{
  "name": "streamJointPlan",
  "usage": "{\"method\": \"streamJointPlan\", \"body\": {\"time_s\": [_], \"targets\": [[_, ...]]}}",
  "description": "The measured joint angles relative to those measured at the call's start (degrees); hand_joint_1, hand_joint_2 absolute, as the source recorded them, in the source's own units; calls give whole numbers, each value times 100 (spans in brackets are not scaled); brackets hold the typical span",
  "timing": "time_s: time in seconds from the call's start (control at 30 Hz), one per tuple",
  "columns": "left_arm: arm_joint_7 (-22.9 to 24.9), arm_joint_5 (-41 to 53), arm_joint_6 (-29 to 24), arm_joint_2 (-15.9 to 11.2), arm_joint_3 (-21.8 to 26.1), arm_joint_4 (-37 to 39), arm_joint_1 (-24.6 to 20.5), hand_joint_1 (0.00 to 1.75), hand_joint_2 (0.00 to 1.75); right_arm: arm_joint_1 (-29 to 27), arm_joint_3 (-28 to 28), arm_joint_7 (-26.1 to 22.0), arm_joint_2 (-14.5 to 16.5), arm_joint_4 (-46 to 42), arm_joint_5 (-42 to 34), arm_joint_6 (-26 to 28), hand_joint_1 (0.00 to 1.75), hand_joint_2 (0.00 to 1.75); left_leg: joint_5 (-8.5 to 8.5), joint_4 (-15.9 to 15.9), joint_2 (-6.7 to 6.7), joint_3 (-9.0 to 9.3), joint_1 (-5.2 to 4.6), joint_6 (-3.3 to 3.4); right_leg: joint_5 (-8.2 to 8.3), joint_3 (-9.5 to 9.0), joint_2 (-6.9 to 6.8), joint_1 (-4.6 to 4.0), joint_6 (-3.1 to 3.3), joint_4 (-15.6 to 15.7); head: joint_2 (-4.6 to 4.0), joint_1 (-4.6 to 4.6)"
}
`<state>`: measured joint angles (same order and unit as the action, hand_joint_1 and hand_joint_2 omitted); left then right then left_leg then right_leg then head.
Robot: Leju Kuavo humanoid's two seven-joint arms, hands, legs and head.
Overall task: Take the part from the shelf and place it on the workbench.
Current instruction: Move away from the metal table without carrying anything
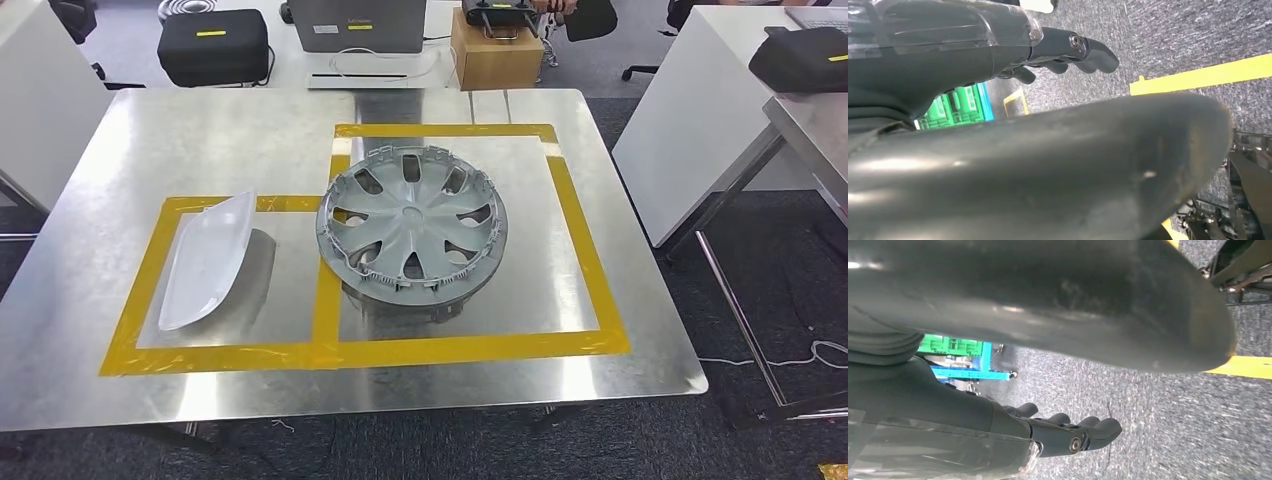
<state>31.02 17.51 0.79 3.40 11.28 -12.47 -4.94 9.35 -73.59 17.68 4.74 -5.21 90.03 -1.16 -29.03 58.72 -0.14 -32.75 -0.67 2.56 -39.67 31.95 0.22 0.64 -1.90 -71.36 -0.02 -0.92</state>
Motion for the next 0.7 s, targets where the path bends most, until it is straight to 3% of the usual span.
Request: {"method": "streamJointPlan", "body": {"time_s": [0.07, 0.13, 0.2, 0.27, 0.33, 0.4, 0.43, 0.47, 0.5, 0.53, 0.6, 0.63, 0.7], "targets": [[-1, -1, 0, -2, -12, 3, -2, 0, 0, -1, 0, 0, -1, -2, 0, 7, 0, 0, 17, -1, -8, 1, -16, -18, 452, -274, 2, -32, 94, 635, 0, 0], [-2, -3, 3, 4, -17, 9, -8, 0, 0, 7, 1, -6, -7, -5, 0, 14, 0, 0, 56, 2, -10, -27, -19, -68, 730, -532, 1, -83, 201, 1263, 0, 5], [-2, -8, 7, 10, -32, 16, -11, 0, 0, 10, 2, -13, -12, -8, 0, 26, 0, 0, 119, -4, -9, -70, 7, -149, 785, -582, 2, -126, 258, 1456, 0, 5], [-2, -9, 9, 2, -58, 21, -8, 0, 0, 13, 1, -13, -7, -8, 0, 36, 0, 0, 137, -7, -7, -104, 16, -224, 863, -560, -8, -114, 290, 1566, 0, -4], [-3, -9, 12, -8, -86, 25, -10, 0, 0, 27, 1, -13, -4, -8, 0, 41, 0, 0, -110, 197, -5, -201, 25, -306, 977, -522, -26, -69, 328, 1691, 0, 26], [-4, -9, 14, -16, -106, 25, -14, 0, 0, 34, 1, -13, -5, -8, 0, 45, 0, 0, -581, 790, -4, -399, 81, -406, 1064, -430, -40, -51, 340, 1702, 0, 72], [-5, -9, 15, -20, -112, 25, -15, 0, 0, 32, 1, -14, -5, -8, 0, 45, 0, 0, -750, 1113, -3, -488, 113, -451, 1091, -370, -52, -46, 330, 1681, 0, 80], [-6, -9, 15, -25, -114, 25, -14, 0, 0, 30, 1, -14, -5, -8, 0, 44, 0, 0, -809, 1322, 0, -520, 142, -492, 1112, -310, -62, -37, 315, 1649, 0, 85], [-7, -10, 15, -31, -116, 25, -14, 0, 0, 29, 1, -15, -4, -7, 0, 43, 0, 0, -752, 1340, 5, -461, 168, -529, 1130, -247, -70, -23, 299, 1607, 0, 88], [-7, -10, 15, -37, -119, 25, -15, 0, 0, 30, 1, -15, -3, -7, 0, 43, 0, 0, -611, 1153, 14, -300, 195, -566, 1142, -181, -75, -2, 279, 1555, 0, 90], [-14, -13, 15, -48, -132, 25, -26, 0, 0, 41, 2, -16, -4, -8, 0, 44, 0, 0, -377, 464, 18, 171, 238, -626, 1147, -49, -70, 29, 211, 1420, 0, 115], [-17, -14, 15, -50, -139, 25, -32, 0, 0, 47, 2, -16, -5, -8, 0, 45, 0, 0, -325, 209, 9, 328, 245, -613, 1149, 2, -62, 34, 167, 1361, 0, 126], [-20, -16, 16, -51, -150, 25, -38, 0, 0, 55, 2, -20, -8, -10, 0, 45, 0, 0, -345, 49, -18, 387, 224, -500, 1182, 64, -40, 31, 76, 1296, 0, 134]]}}
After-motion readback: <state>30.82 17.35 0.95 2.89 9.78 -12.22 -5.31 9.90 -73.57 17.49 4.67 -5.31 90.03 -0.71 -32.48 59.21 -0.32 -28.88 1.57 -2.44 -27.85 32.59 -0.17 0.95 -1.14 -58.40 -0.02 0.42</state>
